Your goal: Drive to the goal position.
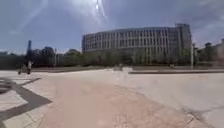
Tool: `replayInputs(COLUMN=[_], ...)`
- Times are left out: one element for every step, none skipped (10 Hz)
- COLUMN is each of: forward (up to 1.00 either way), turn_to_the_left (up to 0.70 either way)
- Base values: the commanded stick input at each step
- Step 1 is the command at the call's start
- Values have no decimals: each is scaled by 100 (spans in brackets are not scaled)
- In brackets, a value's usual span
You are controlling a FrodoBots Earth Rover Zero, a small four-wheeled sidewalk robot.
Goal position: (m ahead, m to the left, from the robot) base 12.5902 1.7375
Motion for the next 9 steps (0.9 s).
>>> replayInputs(forward=[50,50,50,50,50,50,50,50,50], turn_to_the_left=[0,0,0,0,0,0,0,0,0])
